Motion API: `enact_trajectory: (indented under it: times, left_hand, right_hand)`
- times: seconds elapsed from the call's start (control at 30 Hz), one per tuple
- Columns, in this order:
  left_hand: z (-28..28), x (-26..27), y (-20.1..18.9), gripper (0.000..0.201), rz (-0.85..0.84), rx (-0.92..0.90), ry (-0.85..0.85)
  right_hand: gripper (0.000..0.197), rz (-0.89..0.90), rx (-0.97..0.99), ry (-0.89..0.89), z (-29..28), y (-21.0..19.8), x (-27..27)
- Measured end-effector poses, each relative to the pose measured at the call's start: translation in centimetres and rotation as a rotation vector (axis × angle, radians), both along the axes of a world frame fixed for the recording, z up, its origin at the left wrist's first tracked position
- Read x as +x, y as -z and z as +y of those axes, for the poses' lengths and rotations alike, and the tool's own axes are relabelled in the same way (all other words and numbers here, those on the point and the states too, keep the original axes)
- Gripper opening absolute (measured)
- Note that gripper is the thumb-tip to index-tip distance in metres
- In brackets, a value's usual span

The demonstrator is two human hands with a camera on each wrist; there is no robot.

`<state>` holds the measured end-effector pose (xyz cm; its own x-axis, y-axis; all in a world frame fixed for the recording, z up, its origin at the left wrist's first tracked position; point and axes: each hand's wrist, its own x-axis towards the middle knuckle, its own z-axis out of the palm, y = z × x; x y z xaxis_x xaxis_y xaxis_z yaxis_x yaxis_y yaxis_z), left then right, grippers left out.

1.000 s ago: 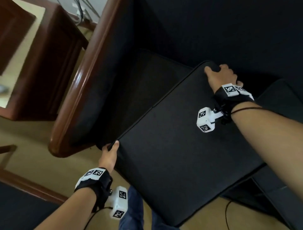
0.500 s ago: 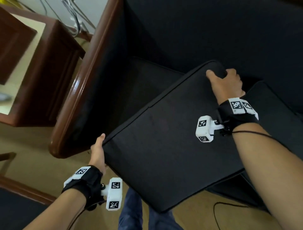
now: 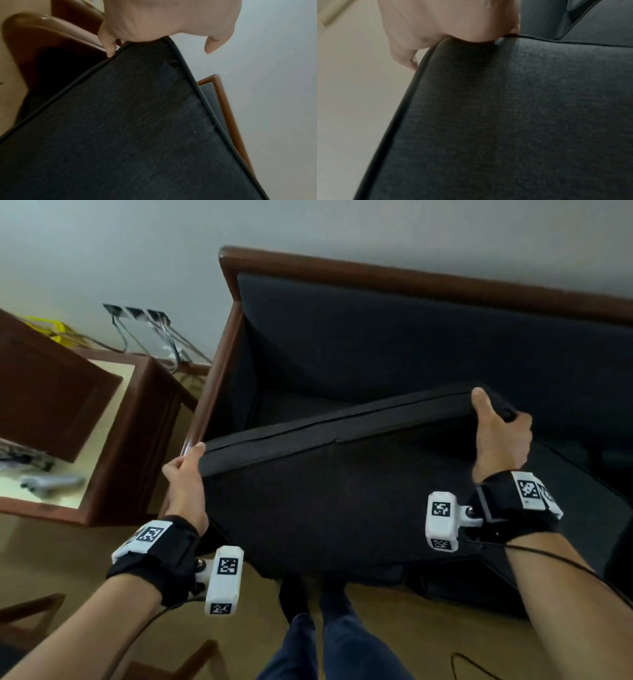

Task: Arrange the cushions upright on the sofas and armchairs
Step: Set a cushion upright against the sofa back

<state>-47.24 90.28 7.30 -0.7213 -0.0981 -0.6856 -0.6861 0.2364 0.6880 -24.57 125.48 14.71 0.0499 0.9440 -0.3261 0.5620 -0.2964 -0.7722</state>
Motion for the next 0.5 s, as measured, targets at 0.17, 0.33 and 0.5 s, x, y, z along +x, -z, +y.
enact_trajectory:
  times: [0.17, 0.33, 0.5]
  left_hand:
    - [1.4, -2.2, -5.3, 0.087, 0.117, 0.088, 0.021]
    - [1.9, -3.8, -8.0, 0.075, 0.223, 0.054, -0.012]
    - [2.0, -3.2, -8.6, 0.046, 0.324, -0.023, -0.001]
  right_hand:
    - [0.079, 0.217, 0.01, 0.142, -1.6, -2.3, 2.8]
    - [0.063, 0.328, -0.024, 0.2, -3.9, -2.7, 4.5]
    - [0.05, 0.253, -0.001, 0.153, -5.8, -2.5, 4.8]
